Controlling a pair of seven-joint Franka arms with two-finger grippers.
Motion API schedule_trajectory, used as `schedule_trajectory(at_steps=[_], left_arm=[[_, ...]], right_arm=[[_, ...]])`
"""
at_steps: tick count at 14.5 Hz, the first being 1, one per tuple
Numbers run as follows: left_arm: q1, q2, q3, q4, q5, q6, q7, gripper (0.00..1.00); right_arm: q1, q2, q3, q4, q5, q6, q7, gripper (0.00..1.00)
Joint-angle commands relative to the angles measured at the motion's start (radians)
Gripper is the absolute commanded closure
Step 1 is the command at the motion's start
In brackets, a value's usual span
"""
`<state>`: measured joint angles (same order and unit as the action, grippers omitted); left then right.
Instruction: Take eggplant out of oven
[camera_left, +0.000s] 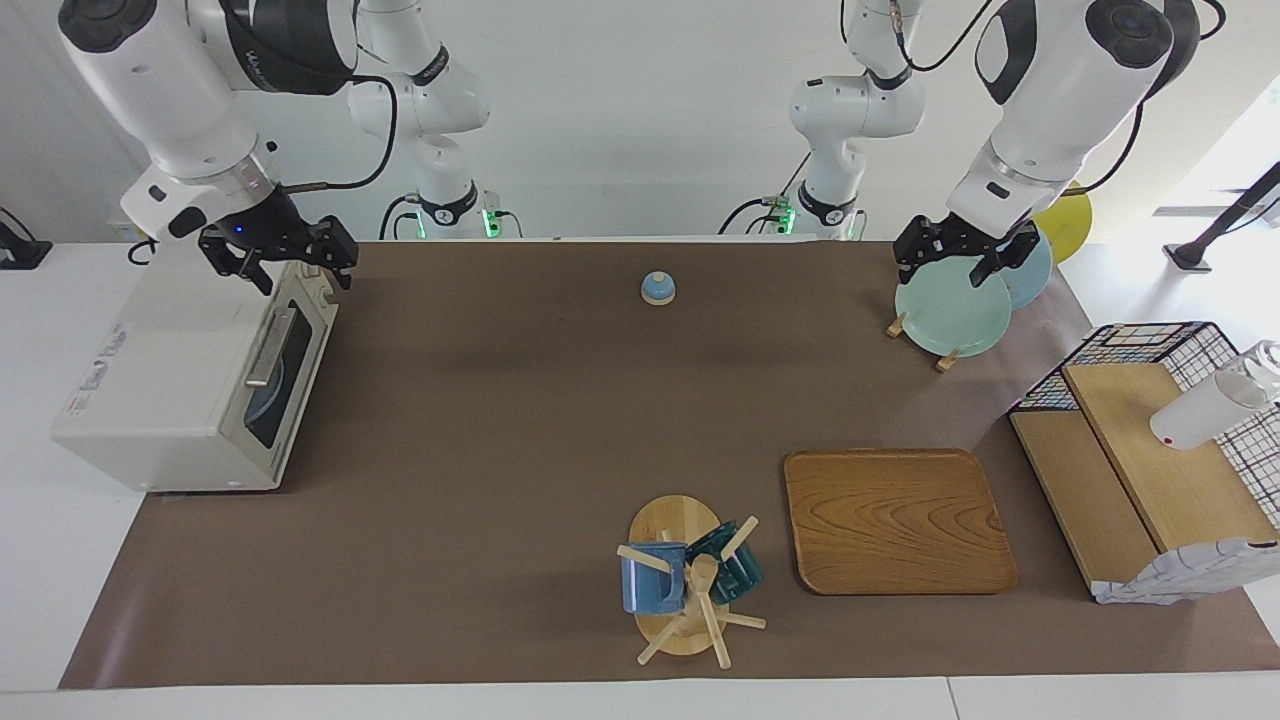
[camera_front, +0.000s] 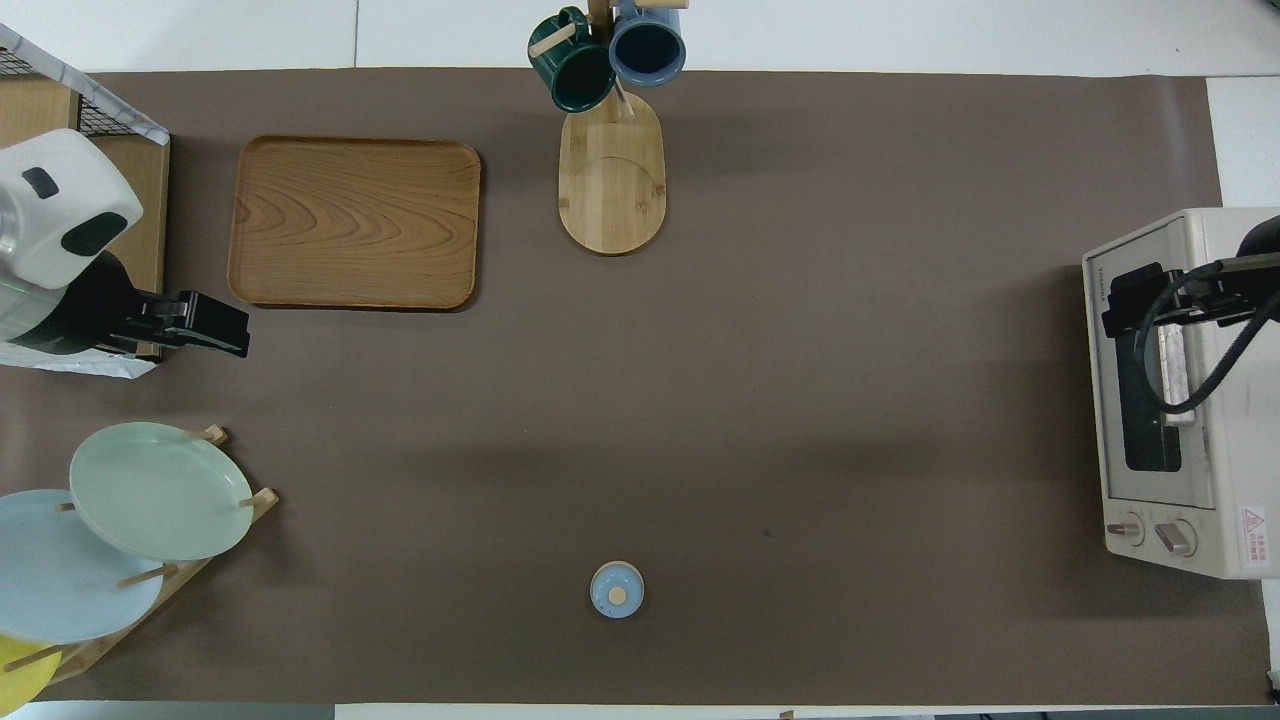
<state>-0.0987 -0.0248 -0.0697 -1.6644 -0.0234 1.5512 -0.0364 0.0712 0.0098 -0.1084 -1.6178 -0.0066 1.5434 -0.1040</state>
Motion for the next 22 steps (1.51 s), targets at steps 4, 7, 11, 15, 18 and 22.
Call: schedule_trajectory(at_steps=[4,7,11,15,18,22], left_arm=[[0.0,-0.003,0.002,0.011,0.017,-0.013,0.012,0.0],[0.0,-0.003,0.002,0.011,0.016,-0.013,0.012,0.0],[0.0,-0.003,0.002,0.011,0.016,-0.013,0.012,0.0],[0.0,-0.004,0.002,0.011,0.017,-0.013,0.012,0.0],[0.0,-0.003,0.002,0.011,0.017,-0.013,0.012,0.0],[0.0,-0.003,0.002,0.011,0.017,-0.013,0.012,0.0]], right_arm=[[-0.004,-0.002,0.004,-0.001,-0.019,0.0,0.013,0.0],[-0.019,-0.014,0.003,-0.037,-0.012,0.014,-0.038,0.0],[-0.019,-0.069,0.001,-0.157,-0.013,0.064,-0.146,1.0],[-0.059,-0.111,-0.005,-0.263,-0.015,0.156,-0.151,1.0],[-0.06,-0.137,-0.005,-0.336,-0.117,0.245,-0.117,1.0],[-0.079,-0.137,-0.005,-0.428,-0.207,0.397,-0.07,1.0]])
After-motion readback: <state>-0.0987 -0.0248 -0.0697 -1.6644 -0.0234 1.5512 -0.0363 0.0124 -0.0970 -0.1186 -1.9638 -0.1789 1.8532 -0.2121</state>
